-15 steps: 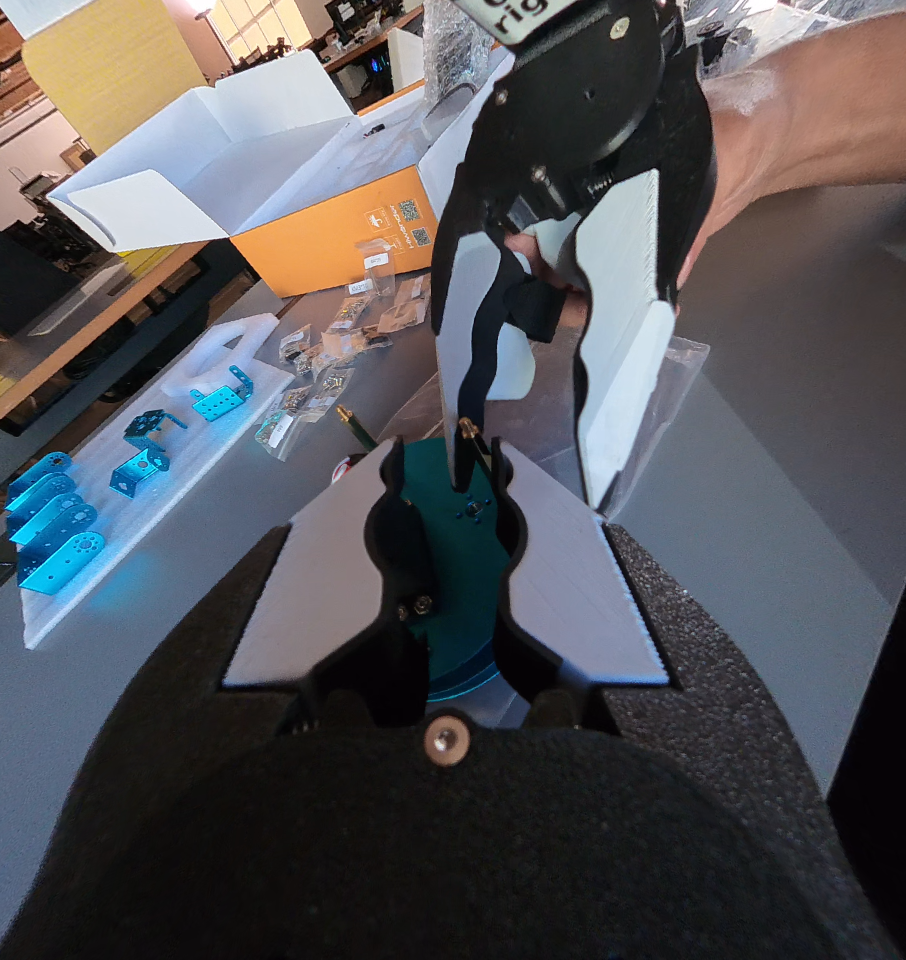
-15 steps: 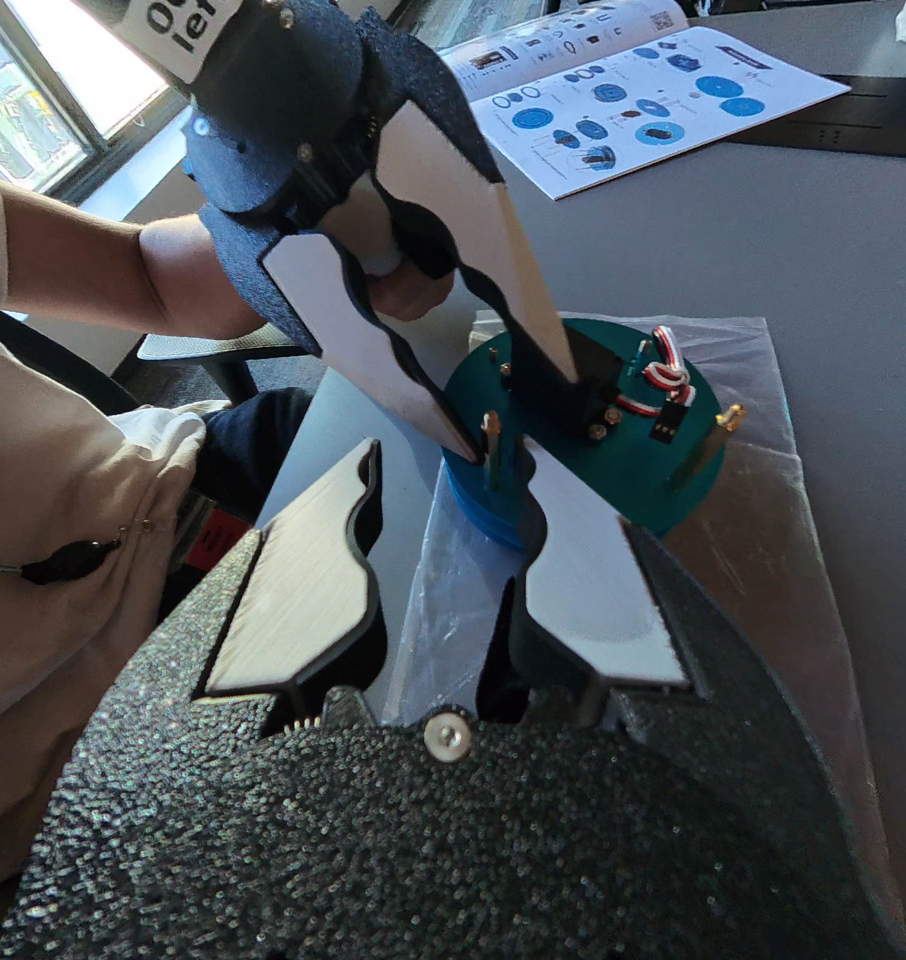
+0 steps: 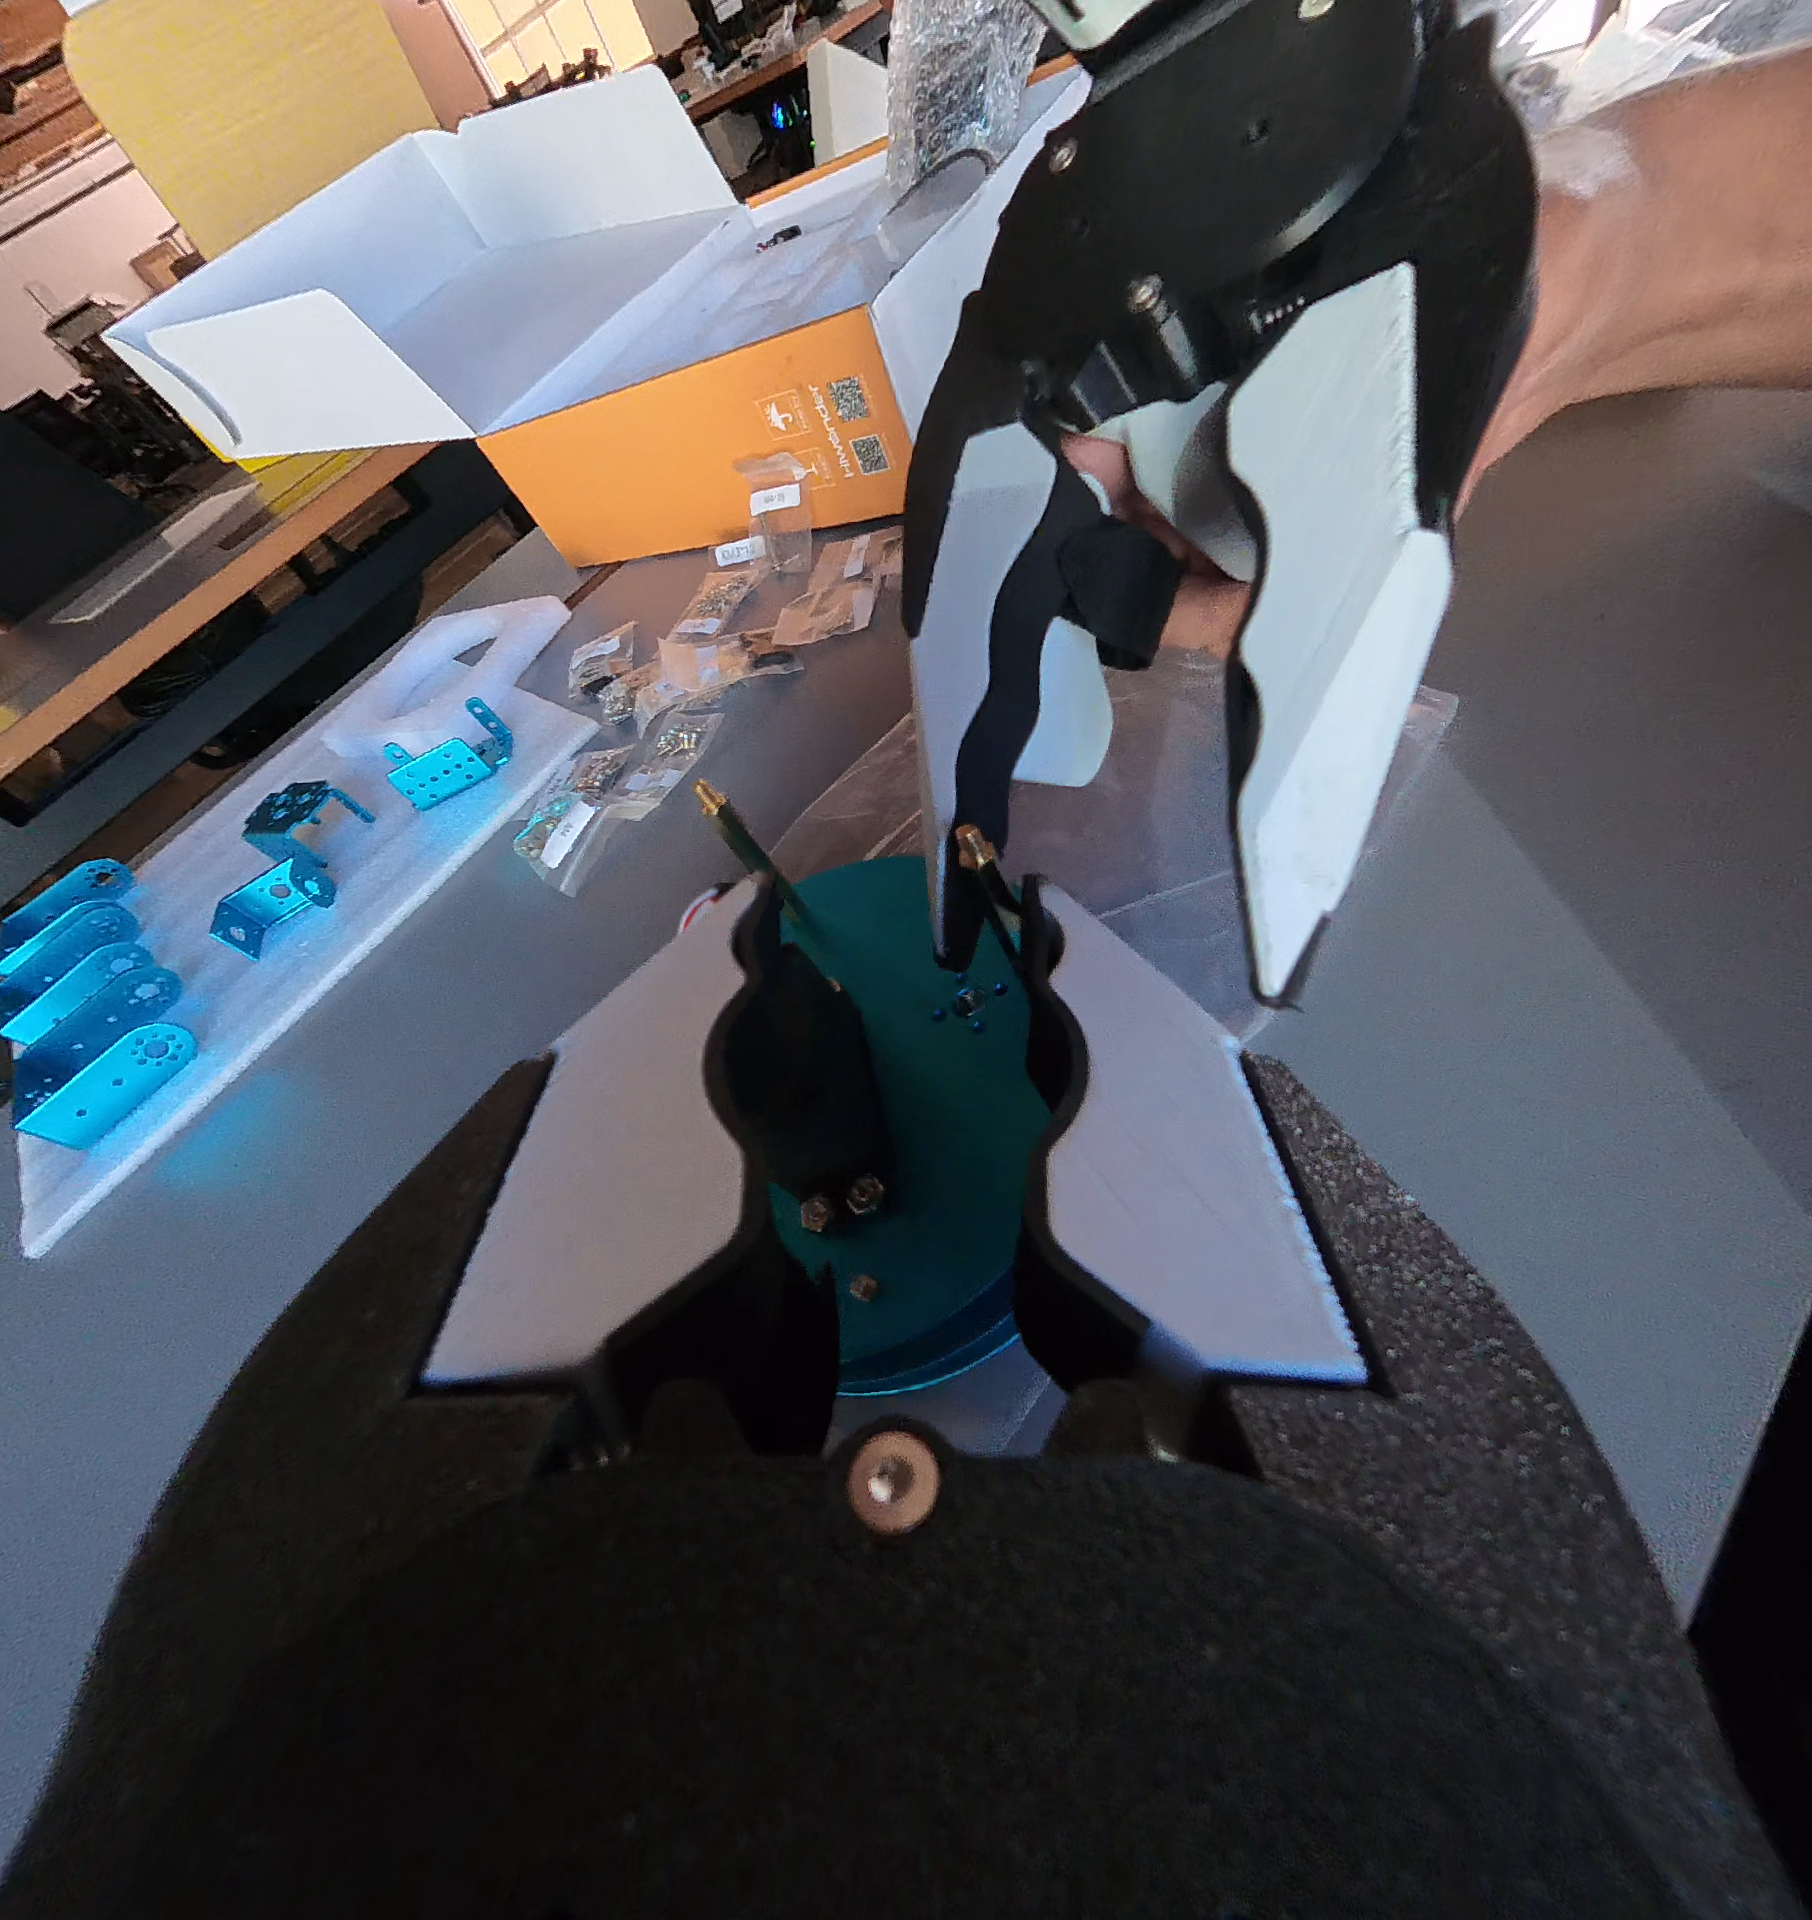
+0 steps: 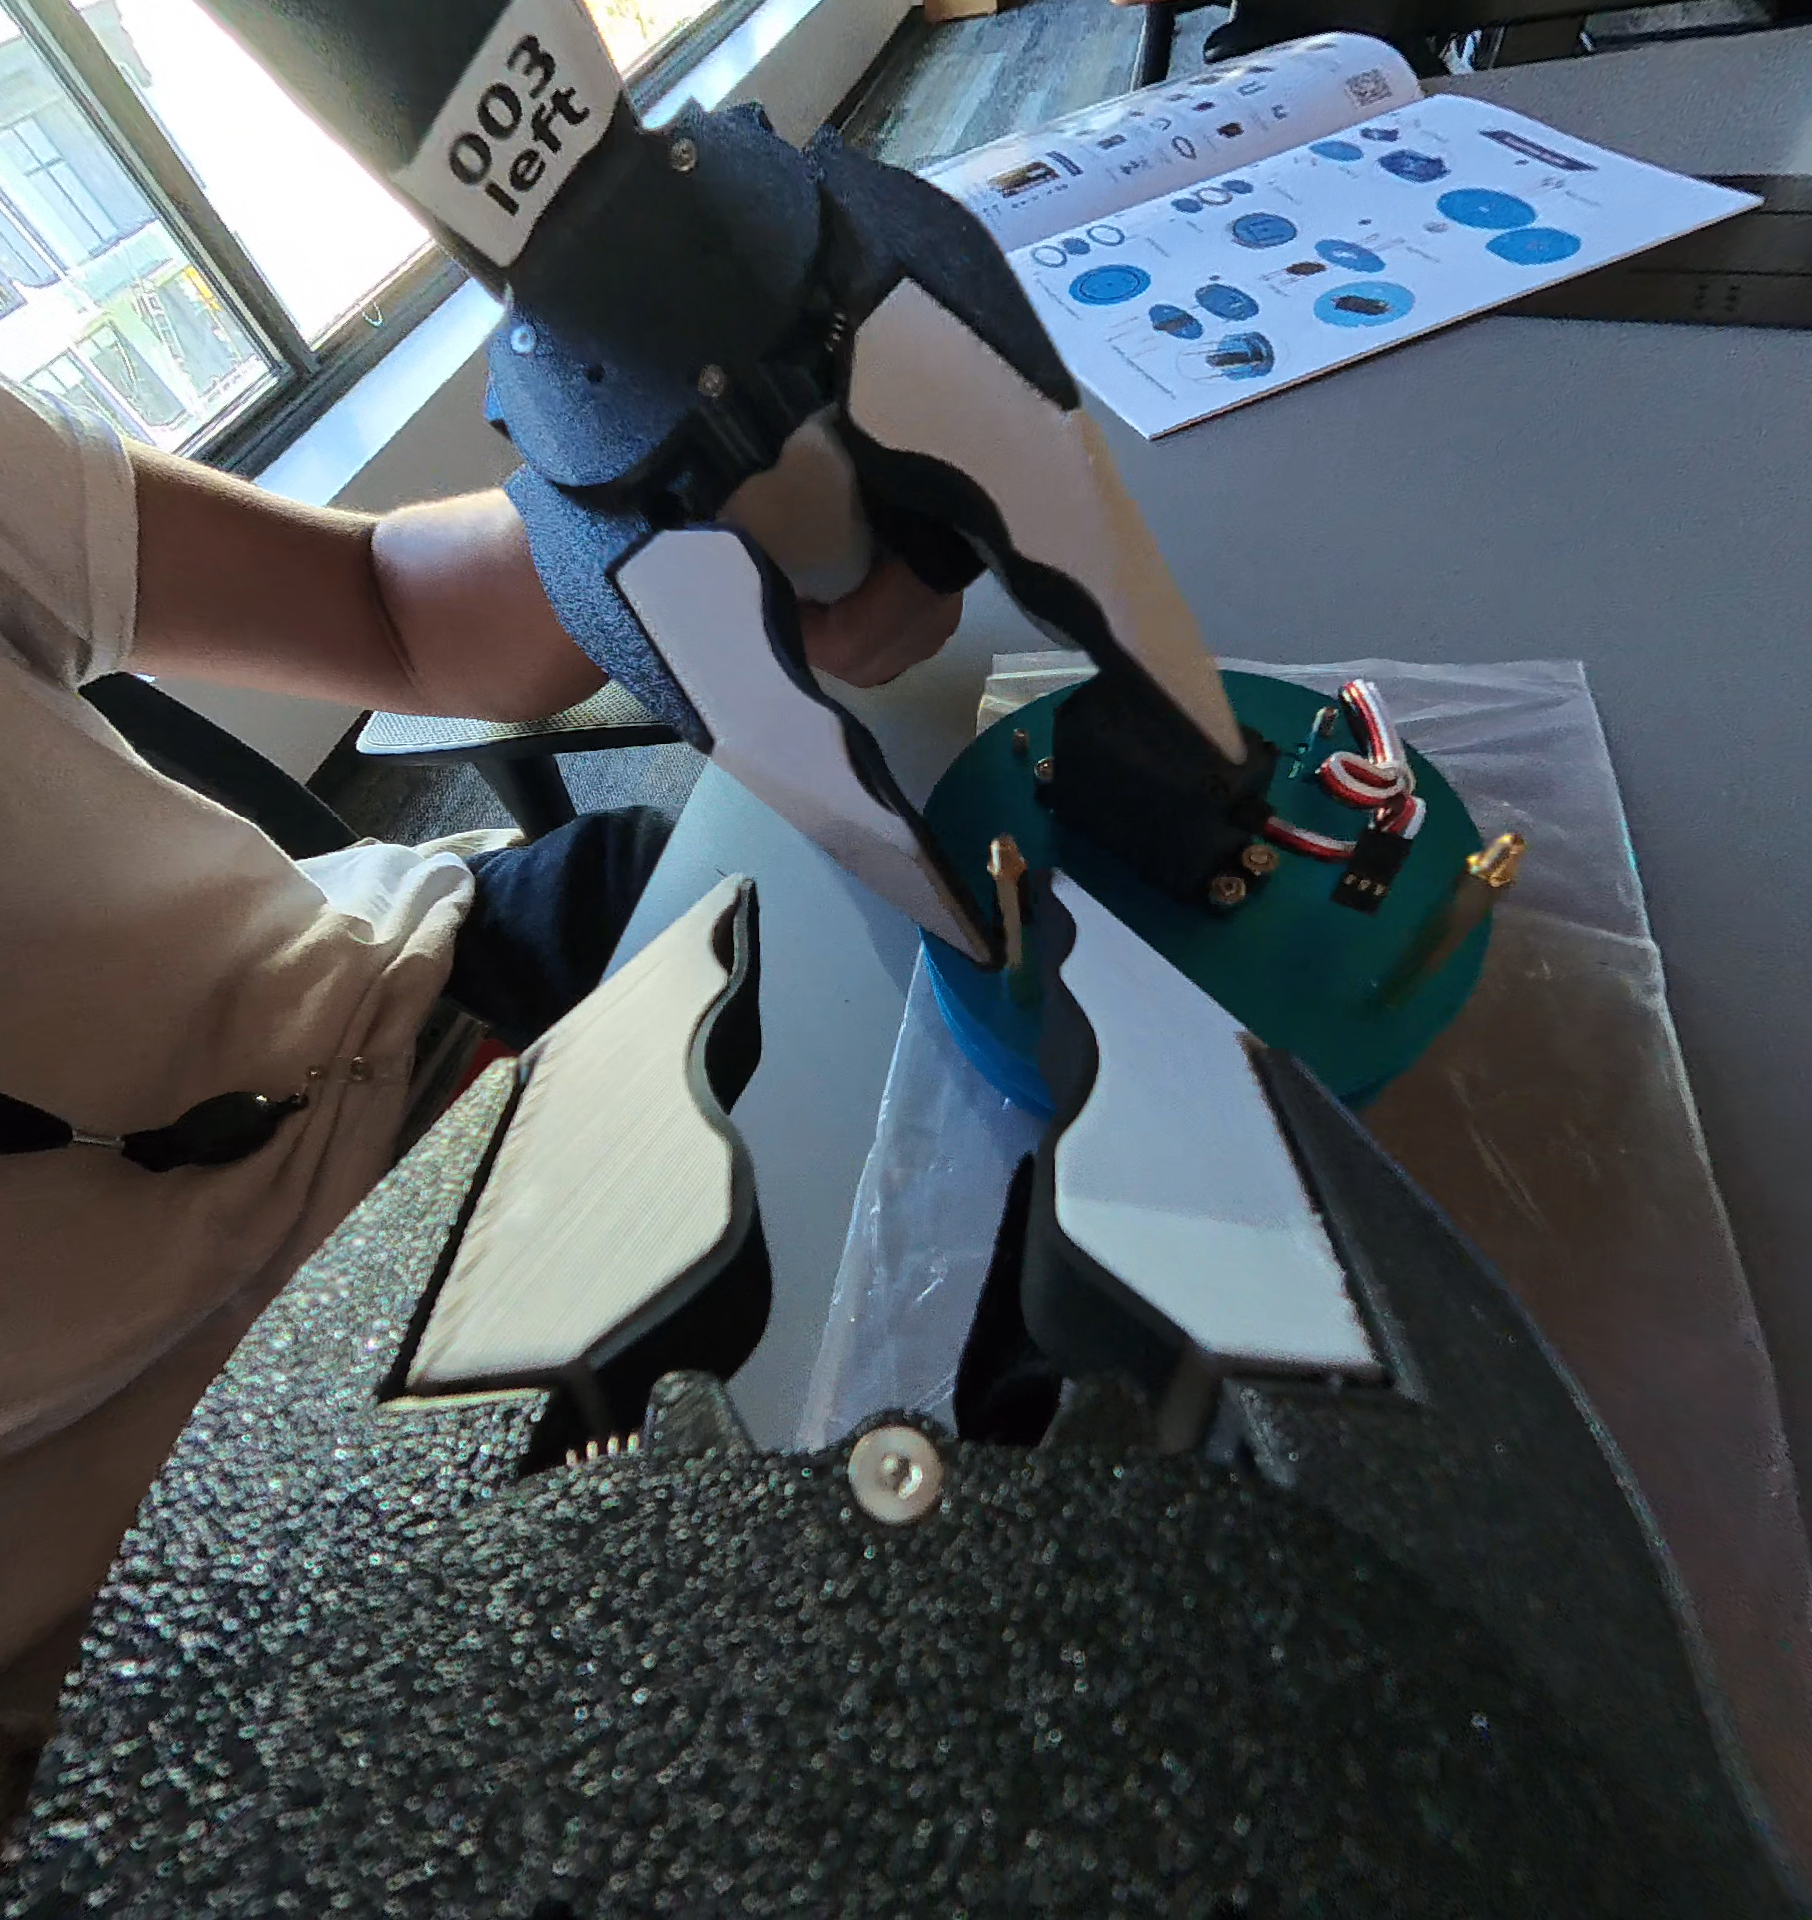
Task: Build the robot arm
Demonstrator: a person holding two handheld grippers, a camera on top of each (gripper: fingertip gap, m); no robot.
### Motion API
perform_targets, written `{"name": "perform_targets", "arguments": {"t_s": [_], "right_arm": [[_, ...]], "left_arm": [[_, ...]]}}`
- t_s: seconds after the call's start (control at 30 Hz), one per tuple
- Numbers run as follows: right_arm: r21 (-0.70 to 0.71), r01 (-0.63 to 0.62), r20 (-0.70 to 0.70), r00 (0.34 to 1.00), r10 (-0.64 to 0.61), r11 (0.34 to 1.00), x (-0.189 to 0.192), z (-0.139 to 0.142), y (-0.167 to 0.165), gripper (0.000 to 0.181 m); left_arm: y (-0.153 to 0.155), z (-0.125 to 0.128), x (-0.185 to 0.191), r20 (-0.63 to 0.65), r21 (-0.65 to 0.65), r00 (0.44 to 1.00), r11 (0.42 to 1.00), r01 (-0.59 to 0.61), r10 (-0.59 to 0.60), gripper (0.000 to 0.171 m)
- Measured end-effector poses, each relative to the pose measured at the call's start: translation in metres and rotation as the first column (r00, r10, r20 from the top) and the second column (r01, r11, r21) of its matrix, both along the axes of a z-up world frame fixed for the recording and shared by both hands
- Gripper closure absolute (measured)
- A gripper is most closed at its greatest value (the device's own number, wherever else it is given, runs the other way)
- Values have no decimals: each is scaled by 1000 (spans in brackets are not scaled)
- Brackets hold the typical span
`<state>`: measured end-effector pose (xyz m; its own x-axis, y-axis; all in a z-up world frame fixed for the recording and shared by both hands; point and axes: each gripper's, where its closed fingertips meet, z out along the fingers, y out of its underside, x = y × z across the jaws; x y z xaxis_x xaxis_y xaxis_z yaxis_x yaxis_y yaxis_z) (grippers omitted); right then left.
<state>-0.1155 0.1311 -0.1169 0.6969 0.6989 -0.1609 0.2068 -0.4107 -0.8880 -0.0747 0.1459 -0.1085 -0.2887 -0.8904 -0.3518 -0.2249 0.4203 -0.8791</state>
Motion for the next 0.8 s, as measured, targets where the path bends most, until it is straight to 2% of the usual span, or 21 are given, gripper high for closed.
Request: {"name": "perform_targets", "arguments": {"t_s": [0.2, 0.33, 0.47, 0.53, 0.67, 0.8], "right_arm": [[-14, 28, -9, 1000, -28, 1000, 15, 0, -6, 138], [0, 24, -20, 1000, -24, 1000, 9, 3, 1, 130], [-12, 0, -5, 1000, 0, 1000, 0, -1, -1, 126], [-11, 2, -2, 1000, -2, 1000, 3, -1, -5, 129], [-1, 45, -1, 999, -45, 999, 18, 2, -5, 130], [2, 5, -23, 1000, -5, 1000, 3, 3, 0, 127]], "left_arm": [[6, -1, -6, -7, -9, 1000, 1000, -2, 2, 125], [1, 2, -4, 1, -26, 1000, 999, 20, -20, 125], [1, 2, 4, -2, 25, 1000, 1000, 5, -5, 122], [5, 3, 1, -3, 14, 1000, 1000, 2, -2, 118], [5, 1, -11, -6, -20, 1000, 1000, 19, -19, 120], [-1, 1, -10, -7, -10, 1000, 999, 30, -31, 119]]}}
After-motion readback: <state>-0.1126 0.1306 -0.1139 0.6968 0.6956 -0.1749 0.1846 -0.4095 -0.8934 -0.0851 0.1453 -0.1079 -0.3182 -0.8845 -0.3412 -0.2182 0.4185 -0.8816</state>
